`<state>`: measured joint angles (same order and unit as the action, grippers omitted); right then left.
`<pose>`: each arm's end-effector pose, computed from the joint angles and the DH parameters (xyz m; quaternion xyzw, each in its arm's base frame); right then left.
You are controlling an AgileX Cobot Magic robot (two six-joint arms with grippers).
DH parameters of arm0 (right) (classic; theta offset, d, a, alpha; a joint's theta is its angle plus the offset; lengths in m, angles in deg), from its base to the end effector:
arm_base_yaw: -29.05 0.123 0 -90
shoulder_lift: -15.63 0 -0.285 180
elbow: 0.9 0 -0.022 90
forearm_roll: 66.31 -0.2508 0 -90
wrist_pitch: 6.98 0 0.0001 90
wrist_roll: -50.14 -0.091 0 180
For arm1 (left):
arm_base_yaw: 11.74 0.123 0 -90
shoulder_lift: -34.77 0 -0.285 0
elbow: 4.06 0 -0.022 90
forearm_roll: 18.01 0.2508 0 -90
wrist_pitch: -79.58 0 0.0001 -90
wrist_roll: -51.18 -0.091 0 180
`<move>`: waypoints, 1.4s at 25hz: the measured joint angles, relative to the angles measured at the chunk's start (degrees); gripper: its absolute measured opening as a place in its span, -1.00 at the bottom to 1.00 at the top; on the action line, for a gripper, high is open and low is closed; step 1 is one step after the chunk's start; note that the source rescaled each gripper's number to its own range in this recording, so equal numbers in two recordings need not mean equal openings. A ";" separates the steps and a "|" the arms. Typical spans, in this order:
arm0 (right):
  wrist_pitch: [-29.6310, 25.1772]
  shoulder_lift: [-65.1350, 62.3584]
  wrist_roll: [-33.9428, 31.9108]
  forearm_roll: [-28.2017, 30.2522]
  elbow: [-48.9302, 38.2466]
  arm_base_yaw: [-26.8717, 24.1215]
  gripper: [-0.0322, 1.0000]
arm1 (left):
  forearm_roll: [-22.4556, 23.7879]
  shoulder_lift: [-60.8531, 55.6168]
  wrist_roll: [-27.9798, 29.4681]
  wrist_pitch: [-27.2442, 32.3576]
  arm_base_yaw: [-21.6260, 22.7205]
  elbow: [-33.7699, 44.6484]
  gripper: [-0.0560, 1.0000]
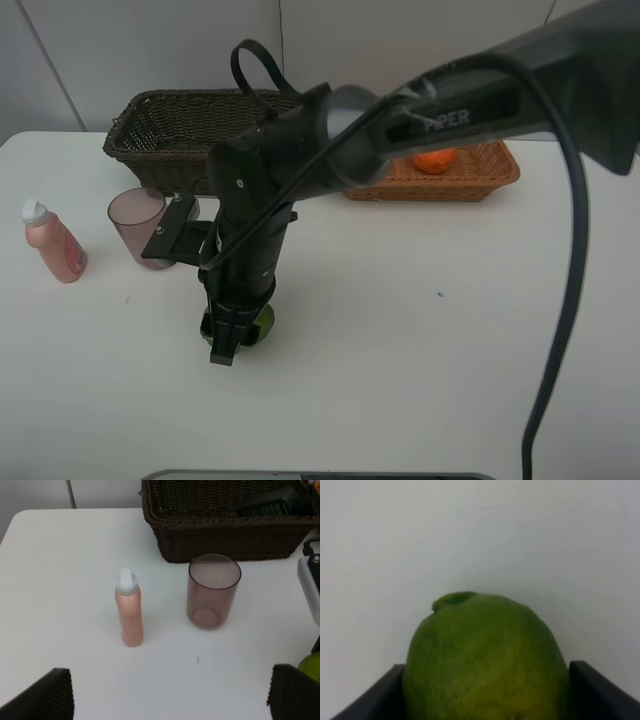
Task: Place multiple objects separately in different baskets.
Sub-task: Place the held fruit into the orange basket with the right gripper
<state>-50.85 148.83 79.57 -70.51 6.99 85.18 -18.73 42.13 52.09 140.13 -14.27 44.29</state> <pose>0.2356 0.3592 0.1145 -0.6582 0.7464 0.0488 0.0853 -0.0063 -0.0007 0.2786 0.0123 0.8491 -0.0221 0.5276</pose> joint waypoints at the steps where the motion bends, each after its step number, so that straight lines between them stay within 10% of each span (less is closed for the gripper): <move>1: 0.00 0.00 0.00 0.00 0.00 0.00 -0.10 | 0.00 0.00 0.00 0.00 0.00 0.00 0.98; 13: -6.21 -6.43 -3.07 -0.10 4.06 -2.58 -0.10 | 0.00 0.00 0.00 0.00 0.00 0.00 0.98; 24: -9.74 -13.09 -19.62 4.20 4.26 -16.70 -0.10 | 0.06 0.00 0.00 0.00 0.00 0.00 0.98; 35: -4.68 -14.09 -22.68 5.10 4.38 -28.79 -0.10 | 0.06 0.00 0.00 0.00 0.00 0.00 0.98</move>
<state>-55.53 134.73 56.89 -65.42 11.37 56.39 -18.67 42.13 52.09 140.13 -14.27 44.29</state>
